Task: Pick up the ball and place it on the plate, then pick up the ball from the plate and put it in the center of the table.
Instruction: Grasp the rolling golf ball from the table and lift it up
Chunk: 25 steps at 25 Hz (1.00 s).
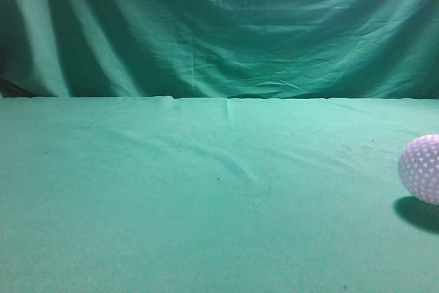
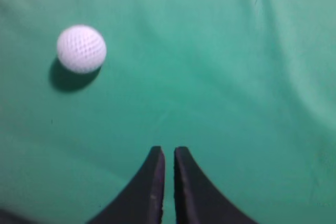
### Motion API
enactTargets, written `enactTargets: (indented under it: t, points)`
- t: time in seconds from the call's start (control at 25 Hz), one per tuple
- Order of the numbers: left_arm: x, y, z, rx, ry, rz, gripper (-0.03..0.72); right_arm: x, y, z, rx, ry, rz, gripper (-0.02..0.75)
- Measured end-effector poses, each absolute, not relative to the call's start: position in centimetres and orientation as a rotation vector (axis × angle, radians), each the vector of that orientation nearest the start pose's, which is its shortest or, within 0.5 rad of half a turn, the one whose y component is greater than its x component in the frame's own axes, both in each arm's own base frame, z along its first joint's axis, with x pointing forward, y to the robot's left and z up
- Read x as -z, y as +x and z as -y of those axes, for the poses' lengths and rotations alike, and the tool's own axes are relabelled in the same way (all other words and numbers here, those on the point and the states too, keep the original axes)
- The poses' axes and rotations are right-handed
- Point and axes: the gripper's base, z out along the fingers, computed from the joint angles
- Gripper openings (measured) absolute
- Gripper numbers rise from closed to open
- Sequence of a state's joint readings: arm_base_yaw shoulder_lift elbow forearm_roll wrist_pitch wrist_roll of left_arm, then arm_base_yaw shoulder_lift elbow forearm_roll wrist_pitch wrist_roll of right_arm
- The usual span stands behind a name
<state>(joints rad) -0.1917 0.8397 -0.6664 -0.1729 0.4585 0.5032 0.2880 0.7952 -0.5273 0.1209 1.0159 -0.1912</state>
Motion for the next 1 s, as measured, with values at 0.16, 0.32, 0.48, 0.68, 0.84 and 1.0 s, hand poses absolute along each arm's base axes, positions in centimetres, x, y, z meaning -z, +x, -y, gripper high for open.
enactTargets:
  t: [0.16,0.32,0.48,0.68,0.84,1.0]
  points:
    - [-31.3,16.5,3.9,-0.013,0.605,-2.019,0.0,-25.1,12.0,-4.9,-0.217,-0.607,-2.739,0.056]
    - [-31.3,16.5,3.9,-0.013,0.605,-2.019,0.0,-25.2,13.2,-6.6,-0.246,-0.704,-2.739,0.056]
    - [-31.3,16.5,3.9,-0.013,0.605,-2.019,0.0,-24.0,14.2,-8.2,-0.251,-0.756,-2.784,0.056]
    - [-31.3,16.5,3.9,-0.013,0.605,-2.019,0.0,-22.8,15.2,-10.5,-0.181,-0.906,-2.809,0.056]
    - [-31.3,16.5,3.9,-0.013,0.605,-2.019,0.0,-22.4,16.8,-11.8,-0.157,-0.901,-2.808,0.056]
    - [-31.3,16.5,3.9,-0.013,0.605,-2.019,0.0,-22.1,18.3,-12.8,-0.154,-0.884,-2.827,0.191]
